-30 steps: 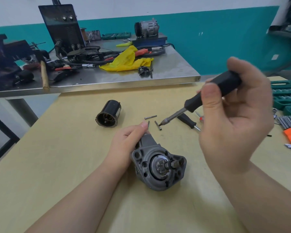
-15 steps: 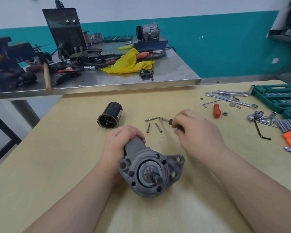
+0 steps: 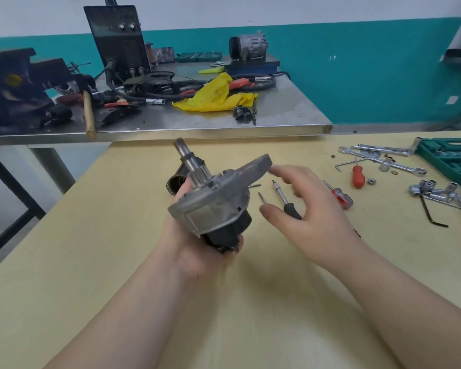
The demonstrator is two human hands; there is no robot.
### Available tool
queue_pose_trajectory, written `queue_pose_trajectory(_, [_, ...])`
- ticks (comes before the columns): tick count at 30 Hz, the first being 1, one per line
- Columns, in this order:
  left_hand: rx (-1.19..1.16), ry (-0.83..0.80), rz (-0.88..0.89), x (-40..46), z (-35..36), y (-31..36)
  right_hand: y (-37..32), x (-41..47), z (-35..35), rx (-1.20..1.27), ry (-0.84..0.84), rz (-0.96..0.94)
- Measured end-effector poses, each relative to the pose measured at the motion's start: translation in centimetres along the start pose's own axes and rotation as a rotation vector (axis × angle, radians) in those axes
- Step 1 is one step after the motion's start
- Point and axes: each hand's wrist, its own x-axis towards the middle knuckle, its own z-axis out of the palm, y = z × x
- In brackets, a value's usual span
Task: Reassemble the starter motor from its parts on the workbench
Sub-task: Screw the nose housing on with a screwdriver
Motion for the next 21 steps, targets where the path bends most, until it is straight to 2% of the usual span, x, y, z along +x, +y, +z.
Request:
queue_pose_trajectory(2, [0.025,-0.114,-0.058,-0.3,-0.4,0.1,-0.8,-0.4,0.5,0.385,-0.039,0.016])
queue_pose_trajectory(3, [0.028,-0.092,-0.092,-0.1,-0.6,0.0,-1.1,-0.5,0.7,0.494,-0.071,0.001])
queue_pose_trajectory(5, [0.036,-0.088,-0.183,0.1,-0.4,-0.5,-1.3,-0.8,0.4,0.642,-0.144,-0.067])
queue_pose_trajectory(8, [0.18,-0.123,-0.278,-0.4,0.4,-1.0,-1.6,-0.7,-0.4,0.864,-0.204,-0.079])
queue_pose_trajectory(11, [0.342,-0.266,-0.341,-1.0,1.0,-1.5,-2.0,-0.7,-0.6,0.93,-0.139,-0.059])
queue_pose_trajectory(15, [0.311,-0.371,-0.33,-0.6,0.9,-2.0,-2.3,-0.5,-0.3,1.048,-0.107,0.019])
queue_pose_trajectory(18, [0.293,-0.37,-0.365,-0.1,0.4,-2.2,-2.4,-0.4,-0.3,1.164,-0.051,0.199])
queue_pose_trajectory(21, [0.284,-0.366,-0.352,-0.2,0.8,-2.2,-2.1,-0.3,-0.1,1.175,-0.097,0.338])
